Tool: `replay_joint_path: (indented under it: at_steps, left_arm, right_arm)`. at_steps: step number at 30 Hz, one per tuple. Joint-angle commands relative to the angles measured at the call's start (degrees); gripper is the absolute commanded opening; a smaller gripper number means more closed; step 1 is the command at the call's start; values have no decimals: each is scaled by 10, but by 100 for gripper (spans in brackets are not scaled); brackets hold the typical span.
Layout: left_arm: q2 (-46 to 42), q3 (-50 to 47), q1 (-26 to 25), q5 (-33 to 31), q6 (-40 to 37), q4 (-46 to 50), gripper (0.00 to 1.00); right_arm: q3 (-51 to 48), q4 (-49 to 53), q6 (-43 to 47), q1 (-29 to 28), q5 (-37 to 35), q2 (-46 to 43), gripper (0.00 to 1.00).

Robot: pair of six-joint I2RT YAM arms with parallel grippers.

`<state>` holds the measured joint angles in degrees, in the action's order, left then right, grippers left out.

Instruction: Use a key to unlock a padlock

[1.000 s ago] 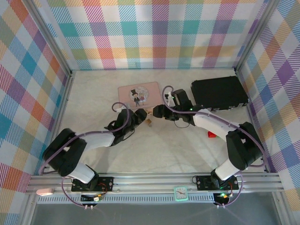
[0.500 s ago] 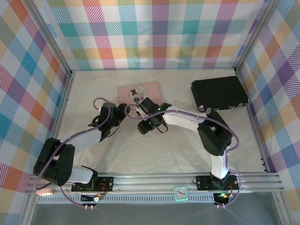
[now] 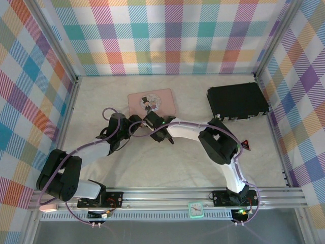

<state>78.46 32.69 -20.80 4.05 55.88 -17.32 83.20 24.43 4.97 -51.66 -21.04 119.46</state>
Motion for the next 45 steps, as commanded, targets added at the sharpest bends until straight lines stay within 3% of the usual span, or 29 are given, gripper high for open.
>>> replay_joint_path:
  at_steps: [1,5,9,17,24,28,31,33,38,43,44,45]
  left_arm:
    - [-9,-15,4,18,-5,-33,65]
    - [-5,-21,4,24,-13,-44,63]
    - [4,-31,4,38,-12,-73,61]
    - [59,-56,-16,54,16,-196,56]
    - [128,-36,-50,54,50,-317,54]
    - [177,-4,-71,58,58,-326,51]
    - [213,5,-82,54,62,-347,42]
    - [230,9,-84,49,64,-358,27]
    - [237,10,-84,35,51,-347,2]
    - [241,10,-84,28,42,-334,0]
    - [242,8,-84,25,41,-335,0]
    - [243,5,-84,22,42,-336,0]
  right_arm:
    - [-22,-59,31,3,-14,1,29]
    - [-47,-87,67,5,8,-24,15]
    - [-61,-91,100,23,92,-51,1]
    - [-67,-97,69,75,308,-82,0]
    - [-58,-90,55,84,340,-73,0]
    - [-61,-93,53,84,347,-72,0]
    - [-60,-94,49,84,353,-73,0]
    - [-61,-96,49,84,354,-74,0]
    - [-67,-104,40,85,355,-82,0]
    - [-75,-123,11,86,370,-100,3]
    - [-76,-126,-13,86,371,-103,5]
    - [-77,-123,-25,86,370,-108,14]
